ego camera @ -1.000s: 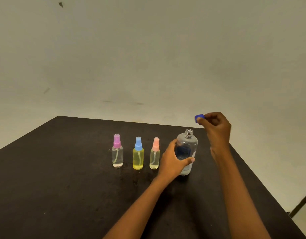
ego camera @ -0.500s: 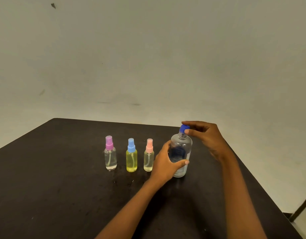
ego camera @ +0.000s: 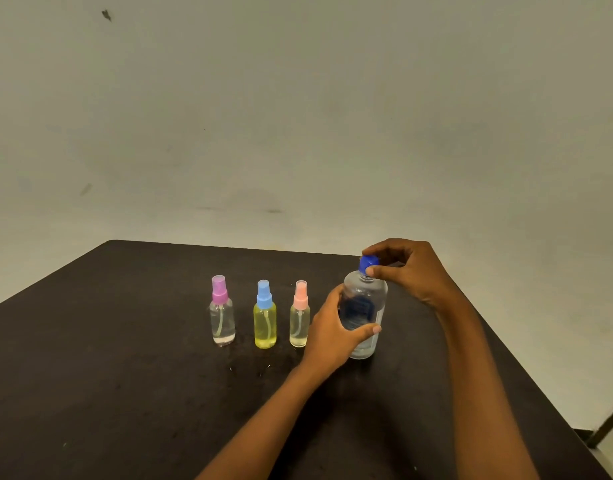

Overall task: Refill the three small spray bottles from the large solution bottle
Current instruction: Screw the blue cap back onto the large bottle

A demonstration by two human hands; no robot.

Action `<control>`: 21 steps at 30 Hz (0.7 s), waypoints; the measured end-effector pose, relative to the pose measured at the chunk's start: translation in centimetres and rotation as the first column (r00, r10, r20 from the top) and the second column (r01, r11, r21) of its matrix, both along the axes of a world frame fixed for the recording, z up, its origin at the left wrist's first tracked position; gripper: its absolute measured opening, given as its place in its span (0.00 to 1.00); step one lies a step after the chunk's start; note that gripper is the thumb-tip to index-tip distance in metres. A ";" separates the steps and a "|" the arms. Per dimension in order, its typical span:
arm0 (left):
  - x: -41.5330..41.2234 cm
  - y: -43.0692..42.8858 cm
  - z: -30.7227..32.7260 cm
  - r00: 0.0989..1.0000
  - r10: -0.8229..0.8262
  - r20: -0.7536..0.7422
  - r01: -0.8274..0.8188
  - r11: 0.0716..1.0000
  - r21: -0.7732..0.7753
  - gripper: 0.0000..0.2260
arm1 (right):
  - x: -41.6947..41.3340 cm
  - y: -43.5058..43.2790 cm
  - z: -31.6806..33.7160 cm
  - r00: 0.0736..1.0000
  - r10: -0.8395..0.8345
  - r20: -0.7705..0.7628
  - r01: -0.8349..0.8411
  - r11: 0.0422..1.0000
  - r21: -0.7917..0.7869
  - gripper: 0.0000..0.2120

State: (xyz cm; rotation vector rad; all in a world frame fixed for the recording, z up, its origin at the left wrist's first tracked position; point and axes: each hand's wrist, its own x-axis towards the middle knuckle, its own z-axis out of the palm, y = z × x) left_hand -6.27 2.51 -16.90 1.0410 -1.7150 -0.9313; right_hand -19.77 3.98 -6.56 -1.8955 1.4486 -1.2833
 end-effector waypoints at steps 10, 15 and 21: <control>-0.2 0.0 0.0 0.999 0.020 0.029 -0.021 1.000 0.020 0.35 | 1.1 -0.6 -0.3 0.989 -0.131 -0.070 0.129 0.991 -0.039 0.12; 0.0 0.2 0.1 1.000 0.010 0.020 -0.010 1.000 0.021 0.34 | 1.2 -0.6 -0.2 0.983 -0.111 -0.144 0.109 0.994 -0.019 0.20; 0.2 0.4 0.2 1.000 -0.012 0.005 0.012 1.000 0.018 0.33 | -0.4 0.3 0.3 0.996 0.062 -0.062 -0.059 0.997 0.044 0.19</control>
